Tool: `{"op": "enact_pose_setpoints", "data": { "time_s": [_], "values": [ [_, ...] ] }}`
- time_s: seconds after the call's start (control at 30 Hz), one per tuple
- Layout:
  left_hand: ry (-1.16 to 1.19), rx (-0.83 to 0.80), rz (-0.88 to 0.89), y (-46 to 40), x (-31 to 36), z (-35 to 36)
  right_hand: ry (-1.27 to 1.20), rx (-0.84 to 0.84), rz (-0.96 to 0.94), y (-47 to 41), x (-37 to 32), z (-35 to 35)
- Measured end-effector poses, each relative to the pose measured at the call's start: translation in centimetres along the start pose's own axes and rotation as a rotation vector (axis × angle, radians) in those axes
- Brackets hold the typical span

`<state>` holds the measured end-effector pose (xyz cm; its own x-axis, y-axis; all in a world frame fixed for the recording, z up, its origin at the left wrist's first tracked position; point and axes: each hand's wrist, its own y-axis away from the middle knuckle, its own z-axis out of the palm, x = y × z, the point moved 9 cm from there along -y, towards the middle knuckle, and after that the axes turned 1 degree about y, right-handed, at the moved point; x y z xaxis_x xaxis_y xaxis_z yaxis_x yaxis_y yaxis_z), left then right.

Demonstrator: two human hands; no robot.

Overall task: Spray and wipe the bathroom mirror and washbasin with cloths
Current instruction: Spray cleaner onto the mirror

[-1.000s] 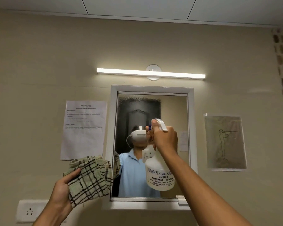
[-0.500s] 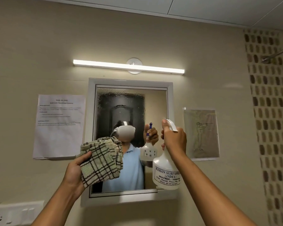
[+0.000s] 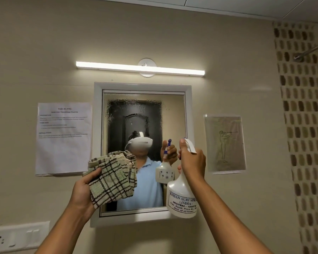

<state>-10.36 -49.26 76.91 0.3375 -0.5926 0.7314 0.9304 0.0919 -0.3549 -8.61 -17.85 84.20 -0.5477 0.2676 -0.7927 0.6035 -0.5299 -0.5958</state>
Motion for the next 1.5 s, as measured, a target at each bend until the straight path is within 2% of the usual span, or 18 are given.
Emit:
{"op": "enact_pose_setpoints", "data": {
  "time_s": [0.33,0.47,0.67,0.87,1.1,1.2,1.4,1.5],
  "values": [
    [-0.012,0.108,0.057,2.2,3.2,-5.6,0.08,-0.22,-0.082,4.9,-1.3,10.0],
    [-0.016,0.113,0.076,3.1,4.2,-7.1,0.064,-0.312,-0.177,8.0,-3.7,12.5],
    [-0.024,0.131,0.087,4.0,5.0,-8.7,0.056,-0.376,-0.172,10.9,-2.7,15.2],
    [-0.019,0.133,0.072,4.1,3.9,-9.1,0.077,-0.312,-0.15,9.9,-0.9,11.9],
    [-0.011,0.097,0.006,3.6,0.4,-7.1,0.084,-0.131,0.006,5.7,3.5,3.7],
    [0.001,0.079,-0.019,3.3,-1.1,-6.1,0.091,-0.063,0.007,4.6,4.4,0.2],
    [0.007,0.052,-0.072,3.6,-4.1,-5.2,0.167,0.011,0.093,5.1,8.9,-3.6],
    [0.011,0.074,-0.093,3.9,-4.9,-6.2,0.171,-0.008,0.114,6.3,10.6,-3.5]
  ]
}}
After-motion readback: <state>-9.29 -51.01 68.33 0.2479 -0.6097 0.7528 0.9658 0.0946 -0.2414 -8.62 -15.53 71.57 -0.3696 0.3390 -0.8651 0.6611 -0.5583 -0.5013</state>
